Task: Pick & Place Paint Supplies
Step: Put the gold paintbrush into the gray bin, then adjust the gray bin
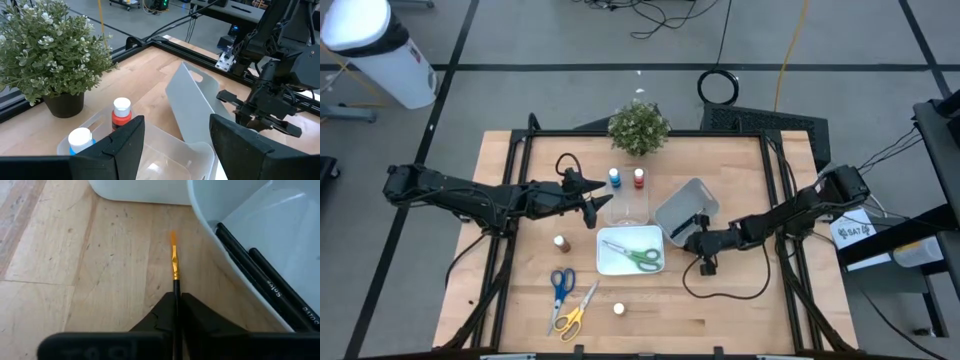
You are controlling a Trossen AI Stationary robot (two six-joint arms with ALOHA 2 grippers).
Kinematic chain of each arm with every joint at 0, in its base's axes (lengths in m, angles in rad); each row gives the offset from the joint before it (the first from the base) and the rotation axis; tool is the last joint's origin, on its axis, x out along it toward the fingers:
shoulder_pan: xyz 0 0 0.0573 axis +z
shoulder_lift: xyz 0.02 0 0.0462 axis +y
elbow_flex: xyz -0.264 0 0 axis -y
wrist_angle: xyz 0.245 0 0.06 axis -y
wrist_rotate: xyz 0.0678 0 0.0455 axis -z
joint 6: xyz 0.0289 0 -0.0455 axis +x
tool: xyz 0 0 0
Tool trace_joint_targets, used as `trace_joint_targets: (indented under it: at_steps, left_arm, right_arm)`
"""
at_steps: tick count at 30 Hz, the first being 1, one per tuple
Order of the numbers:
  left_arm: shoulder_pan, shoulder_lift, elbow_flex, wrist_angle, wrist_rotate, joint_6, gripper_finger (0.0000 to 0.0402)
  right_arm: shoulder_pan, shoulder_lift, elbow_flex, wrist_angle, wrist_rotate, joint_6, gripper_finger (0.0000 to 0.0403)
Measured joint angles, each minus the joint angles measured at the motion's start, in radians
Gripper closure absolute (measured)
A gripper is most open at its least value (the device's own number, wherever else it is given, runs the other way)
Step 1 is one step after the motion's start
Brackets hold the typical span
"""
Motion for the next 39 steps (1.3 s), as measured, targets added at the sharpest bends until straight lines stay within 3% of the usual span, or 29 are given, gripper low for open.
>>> trace_joint_targets:
  at_steps: [26,32,39]
  left_arm:
    - [0.0,0.0,0.0,0.0,0.0,0.0,0.0165]
    - [0.0,0.0,0.0,-0.007,0.0,0.001,0.0165]
    - [0.0,0.0,0.0,-0.006,0.0,0.005,0.0165]
  right_arm:
    - [0.004,-0.026,0.027,0.069,-0.017,-0.049,0.0402]
    - [0.028,-0.118,0.034,0.05,-0.076,-0.054,0.0403]
    - [0.057,-0.28,0.034,-0.004,-0.073,-0.058,0.04]
